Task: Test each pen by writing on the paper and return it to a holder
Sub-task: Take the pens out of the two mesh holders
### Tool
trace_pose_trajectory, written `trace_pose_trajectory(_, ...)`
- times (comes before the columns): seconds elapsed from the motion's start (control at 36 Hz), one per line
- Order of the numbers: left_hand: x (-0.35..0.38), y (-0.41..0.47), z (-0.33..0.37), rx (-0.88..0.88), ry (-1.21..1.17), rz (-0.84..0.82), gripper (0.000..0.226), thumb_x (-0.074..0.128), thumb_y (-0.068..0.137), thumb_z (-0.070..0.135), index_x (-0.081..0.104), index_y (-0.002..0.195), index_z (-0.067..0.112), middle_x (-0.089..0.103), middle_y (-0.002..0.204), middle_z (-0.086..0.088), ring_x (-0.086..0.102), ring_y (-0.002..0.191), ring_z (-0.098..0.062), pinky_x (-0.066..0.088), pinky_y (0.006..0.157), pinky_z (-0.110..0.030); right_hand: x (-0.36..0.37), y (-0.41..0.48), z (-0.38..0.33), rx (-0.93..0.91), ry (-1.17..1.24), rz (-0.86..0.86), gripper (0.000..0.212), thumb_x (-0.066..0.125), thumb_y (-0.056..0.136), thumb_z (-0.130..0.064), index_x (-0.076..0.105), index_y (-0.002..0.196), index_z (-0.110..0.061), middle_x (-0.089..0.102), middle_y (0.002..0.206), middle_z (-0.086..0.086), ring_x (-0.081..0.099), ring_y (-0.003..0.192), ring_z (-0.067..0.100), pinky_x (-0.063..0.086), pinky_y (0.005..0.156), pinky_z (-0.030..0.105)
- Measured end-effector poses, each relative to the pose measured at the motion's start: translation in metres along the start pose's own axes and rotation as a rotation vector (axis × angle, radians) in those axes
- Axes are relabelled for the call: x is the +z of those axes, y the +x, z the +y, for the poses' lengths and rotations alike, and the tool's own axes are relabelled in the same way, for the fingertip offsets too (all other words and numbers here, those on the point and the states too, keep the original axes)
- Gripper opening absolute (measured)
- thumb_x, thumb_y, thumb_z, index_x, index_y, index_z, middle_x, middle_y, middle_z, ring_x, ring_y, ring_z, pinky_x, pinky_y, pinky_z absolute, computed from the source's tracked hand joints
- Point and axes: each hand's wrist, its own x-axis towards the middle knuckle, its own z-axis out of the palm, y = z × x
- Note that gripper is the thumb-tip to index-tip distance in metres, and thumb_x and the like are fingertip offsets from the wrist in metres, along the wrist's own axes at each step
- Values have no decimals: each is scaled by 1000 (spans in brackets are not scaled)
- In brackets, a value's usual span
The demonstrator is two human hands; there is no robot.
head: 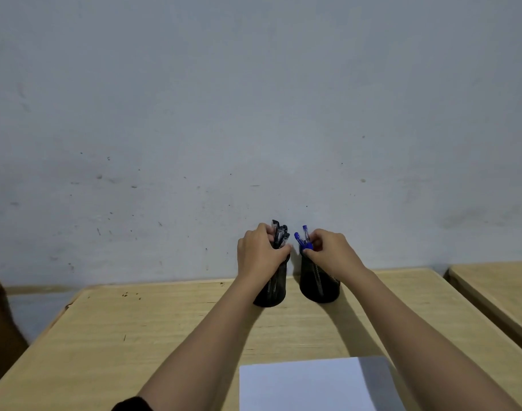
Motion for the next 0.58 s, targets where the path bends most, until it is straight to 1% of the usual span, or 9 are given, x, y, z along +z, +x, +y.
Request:
trace_pose_trajectory(0.06,0,2,1,13,19,8,41,71,74,44,58,103,18,61,88,8,54,91,-14,32,79,-24,-1,3,0,4,-28,-13,16,65,82,-24,63,95,-14,66,89,5,62,83,23,53,79,39)
trace_pose_trajectory(0.08,0,3,2,14,27,3,39,71,74,44,59,100,18,60,84,9,54,88,-15,31,78,-25,-1,4,0,3,-34,-17,16,65,82,-25,63,94,-14,67,89,5,62,83,24,53,78,39)
trace_pose_trajectory(0.19,4,8,1,25,75,-10,28,67,74,46,58,76,20,56,68,8,57,77,-18,35,74,-30,-2,5,2,-13,-34,-13,15,66,83,-25,65,93,-15,66,86,5,62,81,25,53,76,37)
trace_pose_trajectory(0.28,4,9,1,42,73,-24,23,65,78,42,57,72,22,59,68,7,57,72,-17,36,70,-30,-2,4,5,-25,-46,-4,13,63,84,-27,64,89,-15,65,82,5,60,77,25,48,69,34)
trace_pose_trajectory(0.33,3,10,0,65,67,-53,18,63,81,39,59,80,21,61,74,8,58,75,-18,40,72,-30,-1,3,6,-35,-56,5,11,62,85,-28,63,85,-17,64,79,4,59,76,26,46,66,33)
trace_pose_trajectory(0.36,3,10,1,73,65,-81,19,61,83,38,61,88,19,63,80,6,58,79,-19,42,74,-32,0,3,7,-39,-60,9,10,61,86,-28,61,83,-18,64,79,4,59,75,26,46,66,33)
trace_pose_trajectory(0.44,1,11,2,88,64,-182,30,56,88,36,56,110,15,65,99,-2,59,91,-25,47,81,-37,0,3,7,-49,-74,12,9,59,87,-26,62,88,-18,65,80,5,60,75,26,46,66,33)
trace_pose_trajectory(0.5,0,12,2,105,75,-229,32,53,91,35,51,114,13,64,99,-6,58,90,-27,47,78,-39,-1,2,8,-48,-78,15,11,58,88,-25,63,91,-16,65,80,5,60,75,26,47,66,34)
trace_pose_trajectory(0.58,-4,13,1,135,55,-282,30,52,92,34,50,110,10,60,91,-8,56,82,-25,42,67,-34,-1,2,9,-44,-77,21,11,58,88,-25,63,91,-16,64,79,5,59,75,27,47,66,34)
